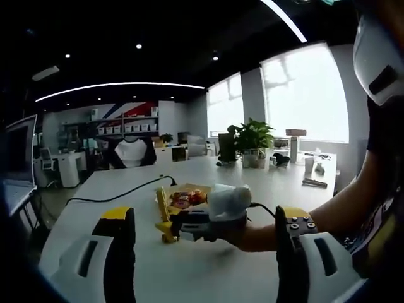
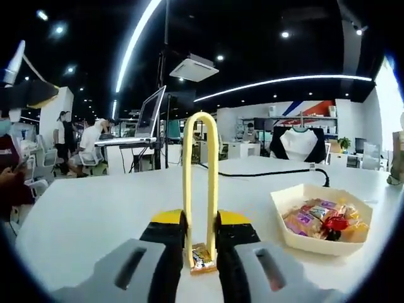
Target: Place the target food into the container with the food tongs after gripping and lifting it, then release it inside without dropping or visibly crushing the food.
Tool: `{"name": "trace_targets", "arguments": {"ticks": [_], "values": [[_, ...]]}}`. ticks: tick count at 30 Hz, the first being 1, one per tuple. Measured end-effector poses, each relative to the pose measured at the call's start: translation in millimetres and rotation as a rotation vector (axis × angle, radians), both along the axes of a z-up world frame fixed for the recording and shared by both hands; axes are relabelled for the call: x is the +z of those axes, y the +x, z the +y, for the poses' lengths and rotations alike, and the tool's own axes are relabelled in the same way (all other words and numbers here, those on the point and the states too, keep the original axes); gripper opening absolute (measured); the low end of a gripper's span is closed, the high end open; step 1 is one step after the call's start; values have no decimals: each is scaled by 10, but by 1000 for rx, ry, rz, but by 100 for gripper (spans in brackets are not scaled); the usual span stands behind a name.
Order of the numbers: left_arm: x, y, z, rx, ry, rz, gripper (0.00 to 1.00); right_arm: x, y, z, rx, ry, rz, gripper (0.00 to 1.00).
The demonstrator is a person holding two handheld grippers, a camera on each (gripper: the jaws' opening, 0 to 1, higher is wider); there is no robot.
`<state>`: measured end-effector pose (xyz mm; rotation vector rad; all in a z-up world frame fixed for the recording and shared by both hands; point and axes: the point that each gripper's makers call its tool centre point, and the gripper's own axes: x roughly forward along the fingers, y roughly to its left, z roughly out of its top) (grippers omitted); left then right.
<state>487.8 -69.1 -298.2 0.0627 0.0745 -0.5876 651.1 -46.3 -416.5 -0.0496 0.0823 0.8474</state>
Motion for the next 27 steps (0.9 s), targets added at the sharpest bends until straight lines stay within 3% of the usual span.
{"name": "trace_targets", "arguments": {"ticks": [4,14,15,17,19,26,27], "values": [[26,5,42,14,-6,-10,97,15,-1,-40,4,10,7,13],[-8,44,26,18,3,0,96,291,33,-165,2,32,-31,14],[-2,41,10,13,3,-1,96,413,55,-199,-9,86,-31,14],[5,34,-8,10,5,-2,96,499,67,-227,-4,117,-15,14],[19,17,-29,3,3,-2,96,555,112,-272,-12,70,-56,14],[24,29,-54,-7,-5,0,96,765,327,-447,-42,95,-69,14],[21,30,-58,-7,-1,-2,96,806,363,-472,-51,72,-100,14]]}}
